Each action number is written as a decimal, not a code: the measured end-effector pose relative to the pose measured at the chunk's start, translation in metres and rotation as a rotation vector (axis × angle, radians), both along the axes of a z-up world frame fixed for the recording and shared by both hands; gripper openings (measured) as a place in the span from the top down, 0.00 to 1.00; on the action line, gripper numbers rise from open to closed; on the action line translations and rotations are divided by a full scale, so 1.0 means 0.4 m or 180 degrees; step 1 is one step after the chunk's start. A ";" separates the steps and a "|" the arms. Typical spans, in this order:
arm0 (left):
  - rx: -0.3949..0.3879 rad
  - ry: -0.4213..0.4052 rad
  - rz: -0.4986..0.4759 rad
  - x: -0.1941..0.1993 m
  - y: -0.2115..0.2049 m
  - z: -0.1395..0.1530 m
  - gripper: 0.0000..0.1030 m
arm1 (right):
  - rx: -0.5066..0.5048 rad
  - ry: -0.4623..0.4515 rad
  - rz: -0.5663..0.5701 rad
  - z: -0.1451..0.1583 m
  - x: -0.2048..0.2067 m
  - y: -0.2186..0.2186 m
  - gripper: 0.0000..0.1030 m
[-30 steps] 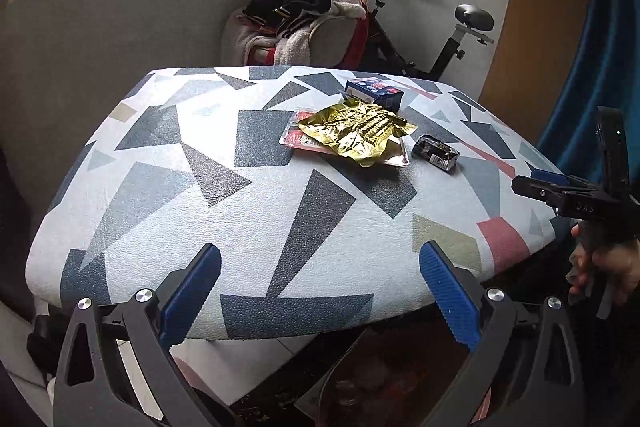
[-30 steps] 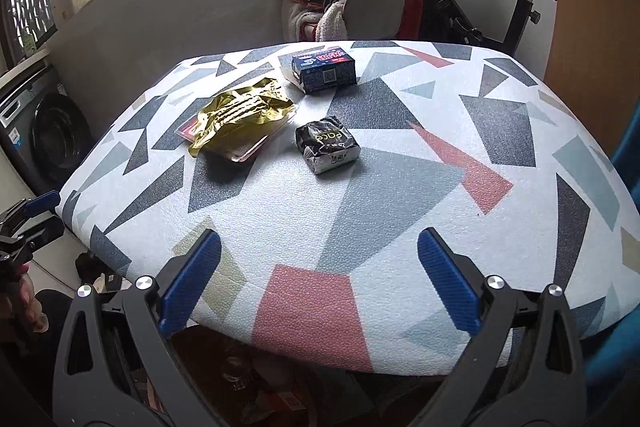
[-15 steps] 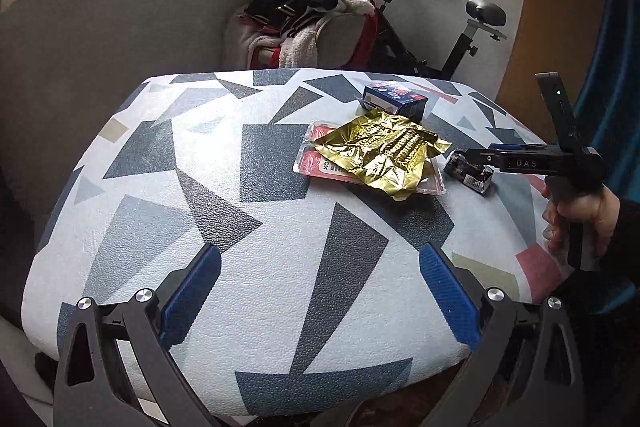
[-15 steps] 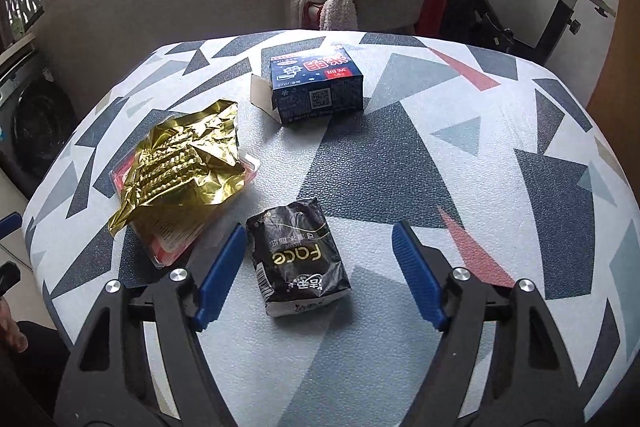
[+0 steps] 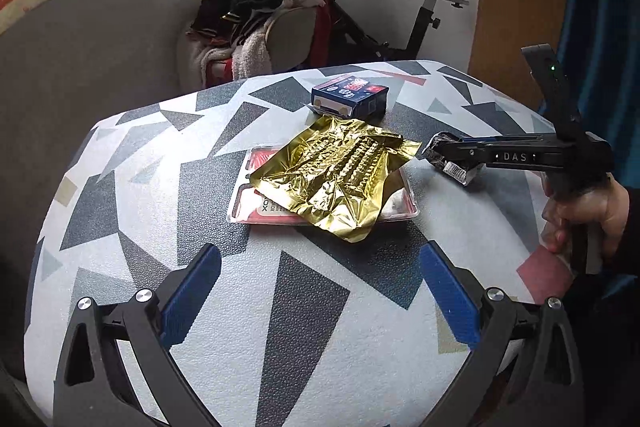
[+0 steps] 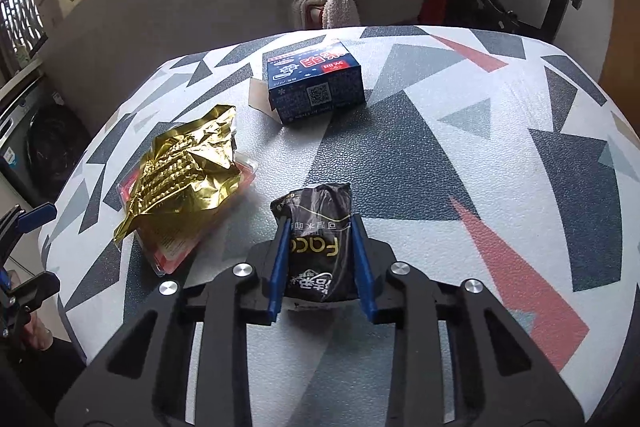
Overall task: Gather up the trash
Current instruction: 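Grasp the gold foil wrapper with the left gripper while the right gripper holds the packet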
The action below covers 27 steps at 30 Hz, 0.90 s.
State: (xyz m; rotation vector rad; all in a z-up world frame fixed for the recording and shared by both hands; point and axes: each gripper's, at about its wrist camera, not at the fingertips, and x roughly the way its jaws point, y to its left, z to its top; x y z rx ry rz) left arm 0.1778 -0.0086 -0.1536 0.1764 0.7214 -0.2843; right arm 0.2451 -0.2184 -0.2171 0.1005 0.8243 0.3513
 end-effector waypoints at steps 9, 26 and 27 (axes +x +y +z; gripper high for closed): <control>0.0448 0.0126 -0.0194 0.152 -0.113 -0.026 0.06 | 0.0071 -0.0073 0.0053 0.007 -0.008 -0.003 0.70; 0.1516 -0.0056 -0.0529 0.251 -0.196 -0.086 0.47 | 0.0114 -0.0044 0.0072 0.002 -0.007 -0.006 0.70; 0.1499 -0.0094 -0.0508 0.249 -0.193 -0.083 0.67 | 0.0113 -0.0044 0.0075 0.002 -0.007 -0.005 0.70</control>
